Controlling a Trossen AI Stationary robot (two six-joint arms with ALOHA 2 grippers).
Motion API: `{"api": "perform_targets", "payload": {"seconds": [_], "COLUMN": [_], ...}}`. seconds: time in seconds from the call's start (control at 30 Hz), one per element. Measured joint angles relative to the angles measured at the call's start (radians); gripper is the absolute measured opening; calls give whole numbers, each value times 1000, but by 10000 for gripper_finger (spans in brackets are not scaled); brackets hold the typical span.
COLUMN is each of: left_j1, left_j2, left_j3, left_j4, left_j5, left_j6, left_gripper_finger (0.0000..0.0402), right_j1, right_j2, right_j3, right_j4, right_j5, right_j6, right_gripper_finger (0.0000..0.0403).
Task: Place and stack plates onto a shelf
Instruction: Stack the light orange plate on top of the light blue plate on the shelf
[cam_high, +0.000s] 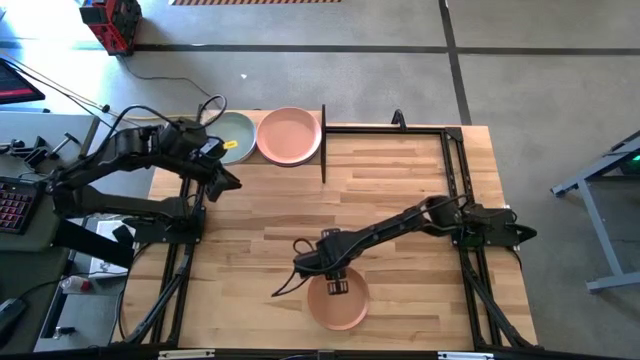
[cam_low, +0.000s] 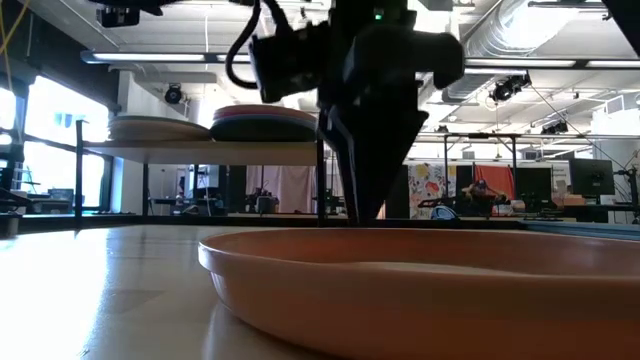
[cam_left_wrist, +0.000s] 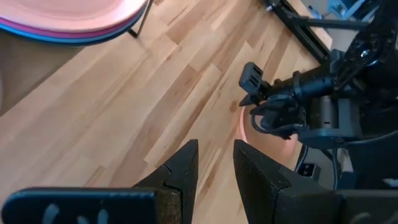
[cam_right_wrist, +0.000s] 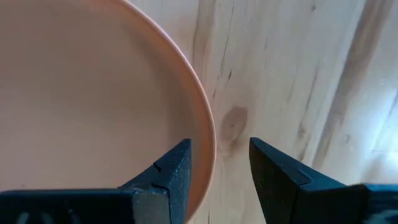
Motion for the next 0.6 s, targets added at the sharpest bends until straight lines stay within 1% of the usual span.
{"api": "perform_targets", "payload": {"seconds": [0.27, 0.5, 0.6], "left_j1": [-27, -33, -32], "left_j2": [34, 69, 79], "left_j3": [0, 0, 0], "left_j4": [-2, -2, -3], "left_j5": [0, 1, 1], "left_j6": [50, 58, 75], "left_gripper_finger": [90, 90, 90], "right_j1": [-3, -22, -28], "right_j2": [26, 31, 44], "right_j3": [0, 0, 0], "right_j4": [10, 24, 28], "right_j5": [-17, -20, -45], "right_j6": [4, 2, 0], "right_gripper_finger": [138, 138, 138]}}
